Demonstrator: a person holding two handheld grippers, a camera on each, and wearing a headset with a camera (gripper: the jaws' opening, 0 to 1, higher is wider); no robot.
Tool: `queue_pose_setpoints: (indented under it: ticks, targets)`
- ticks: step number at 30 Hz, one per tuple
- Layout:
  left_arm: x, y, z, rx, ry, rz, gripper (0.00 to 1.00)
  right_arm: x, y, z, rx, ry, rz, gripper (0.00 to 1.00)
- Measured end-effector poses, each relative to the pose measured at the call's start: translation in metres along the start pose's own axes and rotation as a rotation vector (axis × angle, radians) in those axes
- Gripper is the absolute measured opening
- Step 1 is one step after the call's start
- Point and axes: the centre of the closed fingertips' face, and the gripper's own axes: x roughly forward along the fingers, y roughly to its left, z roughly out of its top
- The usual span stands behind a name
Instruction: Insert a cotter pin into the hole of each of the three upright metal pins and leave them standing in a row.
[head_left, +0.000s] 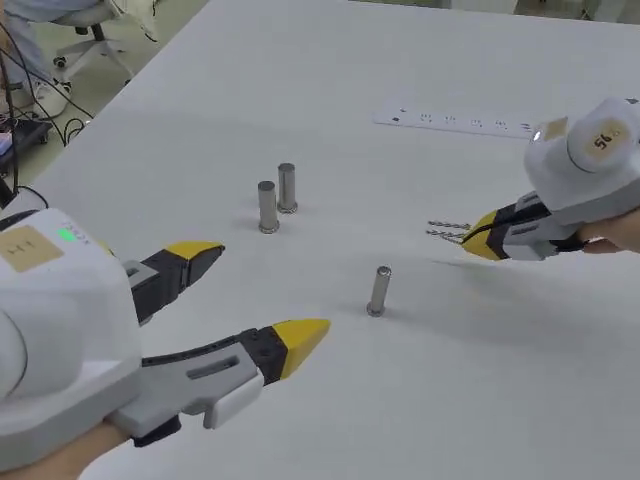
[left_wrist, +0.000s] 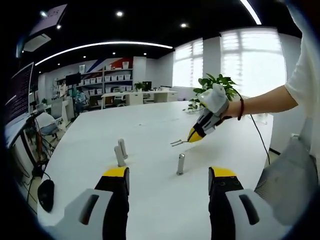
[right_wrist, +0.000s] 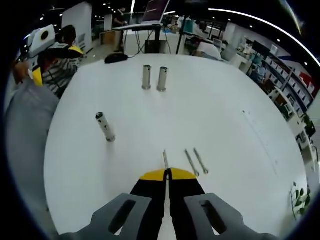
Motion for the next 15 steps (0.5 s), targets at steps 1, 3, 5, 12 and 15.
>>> queue_pose_setpoints:
  ticks: [1, 3, 5, 12, 15]
  targets:
    - [0.000, -0.001, 0.000, -0.004, 0.000, -0.007, 0.62, -0.003, 0.003, 0.004, -0.004, -0.014, -0.003, 0.01]
    - [0.000, -0.003, 0.001, -0.004, -0.002, -0.016, 0.60, -0.008, 0.008, 0.008, -0.010, -0.031, -0.001, 0.01]
    - [0.001, -0.005, 0.002, 0.000, -0.001, -0.028, 0.57, -0.013, 0.017, 0.018, -0.020, -0.073, 0.008, 0.01]
    - [0.004, -0.013, 0.003, -0.014, -0.002, -0.082, 0.47, -0.031, 0.050, 0.047, -0.067, -0.168, 0.044, 0.02]
    - [0.007, -0.016, 0.004, -0.023, -0.005, -0.102, 0.45, -0.034, 0.063, 0.056, -0.089, -0.193, 0.061, 0.02]
